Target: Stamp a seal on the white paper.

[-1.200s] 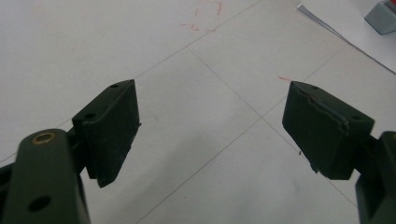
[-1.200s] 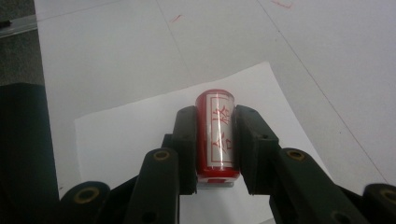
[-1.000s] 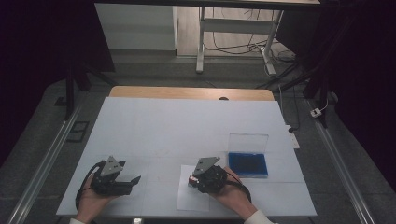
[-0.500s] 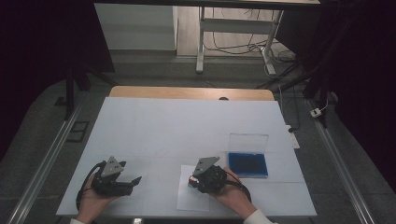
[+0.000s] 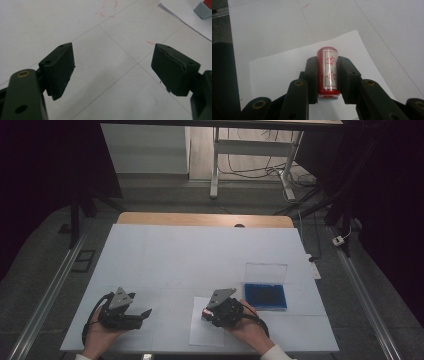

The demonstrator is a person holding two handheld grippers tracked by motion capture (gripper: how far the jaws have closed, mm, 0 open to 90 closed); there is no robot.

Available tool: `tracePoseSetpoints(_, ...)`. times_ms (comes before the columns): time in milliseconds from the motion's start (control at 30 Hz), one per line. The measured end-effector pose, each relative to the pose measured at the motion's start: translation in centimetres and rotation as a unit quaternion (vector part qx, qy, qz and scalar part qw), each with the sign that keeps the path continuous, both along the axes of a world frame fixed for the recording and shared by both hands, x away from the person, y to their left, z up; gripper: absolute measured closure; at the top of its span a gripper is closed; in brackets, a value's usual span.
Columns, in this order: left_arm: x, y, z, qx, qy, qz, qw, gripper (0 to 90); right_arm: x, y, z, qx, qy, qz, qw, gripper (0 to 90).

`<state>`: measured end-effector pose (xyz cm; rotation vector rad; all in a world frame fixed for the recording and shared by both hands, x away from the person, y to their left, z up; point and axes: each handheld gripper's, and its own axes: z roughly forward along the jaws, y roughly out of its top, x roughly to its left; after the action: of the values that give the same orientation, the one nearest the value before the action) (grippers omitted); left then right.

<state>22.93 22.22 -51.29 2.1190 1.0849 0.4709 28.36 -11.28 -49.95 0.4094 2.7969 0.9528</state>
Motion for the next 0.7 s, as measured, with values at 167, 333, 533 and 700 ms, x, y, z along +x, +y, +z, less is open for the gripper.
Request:
tracePoseSetpoints(167,0.0,0.0,0.0,-0.001,0.000,-0.001,1.0000,19.1,0.0,-0.1,0.0,0.002,0.000,-0.002,1.0000,70.5)
tracePoseSetpoints(333,0.1,0.0,0.0,0.000,-0.001,-0.001,1.0000,19.1,0.1,0.0,0.1,0.000,0.005,0.000,1.0000,70.1)
tracePoseSetpoints(533,0.2,0.0,-0.1,0.003,0.000,-0.001,1.0000,19.1,0.1,-0.6,1.1,0.040,-0.005,0.001,0.9992,69.5)
tracePoseSetpoints(700,0.2,0.1,-0.1,0.001,0.000,-0.002,1.0000,19.1,0.2,-2.0,3.0,0.080,-0.015,-0.024,0.9963,69.4)
